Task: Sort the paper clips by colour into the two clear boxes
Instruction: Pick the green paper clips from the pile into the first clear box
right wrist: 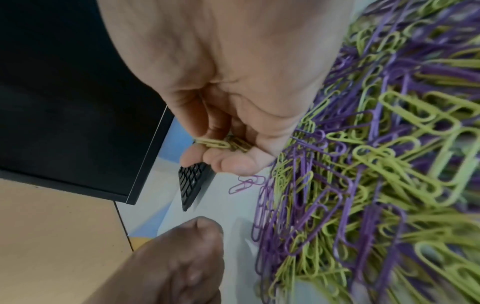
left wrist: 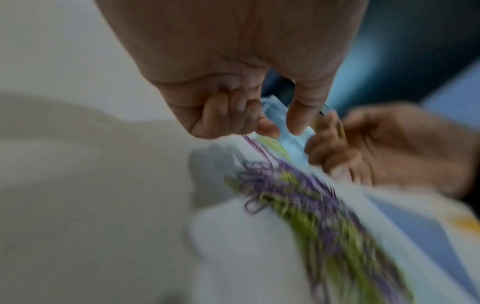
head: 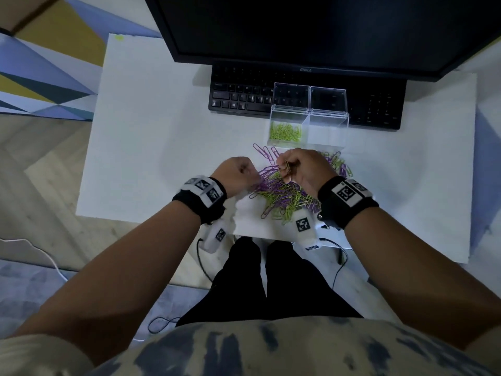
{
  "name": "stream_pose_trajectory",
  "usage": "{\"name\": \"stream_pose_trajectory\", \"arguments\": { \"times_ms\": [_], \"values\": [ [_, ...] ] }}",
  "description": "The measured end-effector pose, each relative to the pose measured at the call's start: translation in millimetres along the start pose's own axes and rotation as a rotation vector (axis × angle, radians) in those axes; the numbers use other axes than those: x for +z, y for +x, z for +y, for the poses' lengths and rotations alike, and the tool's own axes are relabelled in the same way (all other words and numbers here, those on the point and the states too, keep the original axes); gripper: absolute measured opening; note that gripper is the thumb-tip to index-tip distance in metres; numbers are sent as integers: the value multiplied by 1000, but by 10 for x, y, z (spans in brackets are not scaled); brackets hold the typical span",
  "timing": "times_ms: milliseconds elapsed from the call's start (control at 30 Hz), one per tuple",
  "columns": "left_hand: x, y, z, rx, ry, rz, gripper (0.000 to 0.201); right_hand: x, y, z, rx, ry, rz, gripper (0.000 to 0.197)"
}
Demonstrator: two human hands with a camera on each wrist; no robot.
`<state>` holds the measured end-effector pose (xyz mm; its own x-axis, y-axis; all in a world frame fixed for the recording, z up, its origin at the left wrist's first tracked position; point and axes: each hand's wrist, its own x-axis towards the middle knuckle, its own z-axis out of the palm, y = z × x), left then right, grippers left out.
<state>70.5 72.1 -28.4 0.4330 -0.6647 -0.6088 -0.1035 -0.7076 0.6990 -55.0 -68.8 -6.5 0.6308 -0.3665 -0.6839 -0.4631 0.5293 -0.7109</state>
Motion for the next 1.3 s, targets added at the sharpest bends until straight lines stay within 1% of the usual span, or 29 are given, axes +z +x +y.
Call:
{"name": "stream_pose_trajectory", "arguments": {
  "times_ms": [33,67,100,133,200,233,300,333,433,500,600,700,800,900,967,1100,1200,1300],
  "values": [
    [44,-19,-7,74,170,-55,18,-23,-21,17,20,19,-9,28],
    [80,-31,-15,127,312,-101,20,-44,-40,33,17,-43,-12,26],
    [112,-27,-28,155,415,-133,22,-57,-73,47,-5,-195,-16,23],
    [129,-16,-39,169,485,-151,22,-66,-111,64,-39,-411,-19,19],
    [147,13,-52,180,565,-154,17,-70,-145,145,-154,-823,-29,11],
    [145,24,-53,185,588,-149,14,-60,-157,192,-218,-970,-52,12],
    [127,39,-41,202,618,-139,10,-56,-146,297,-305,-1163,-100,16],
    [114,46,-28,219,628,-135,9,-75,-121,342,-326,-1203,-93,15],
    [81,69,8,229,632,-127,8,-171,-39,385,-310,-1164,36,8],
    [58,73,23,213,599,-117,5,-224,-7,351,-314,-1131,122,8],
    [36,66,29,226,509,-91,1,-264,-20,303,-336,-1081,181,11],
    [5,53,43,213,364,-13,5,-217,-70,304,-385,-1097,125,15],
    [-41,48,74,214,308,30,9,-112,-120,362,-407,-1122,-16,15],
    [-107,48,104,216,291,52,10,0,-136,442,-362,-1169,-100,23],
    [-141,69,114,204,289,64,8,51,-136,480,-340,-1222,-92,26],
    [-176,90,198,198,194,75,12,79,-129,508,-340,-1205,-39,11],
    [-188,106,361,220,113,132,10,48,-140,460,-318,-1121,-40,6],
    [-205,199,569,267,101,231,13,-17,-175,355,-257,-967,-35,10]
  ]
}}
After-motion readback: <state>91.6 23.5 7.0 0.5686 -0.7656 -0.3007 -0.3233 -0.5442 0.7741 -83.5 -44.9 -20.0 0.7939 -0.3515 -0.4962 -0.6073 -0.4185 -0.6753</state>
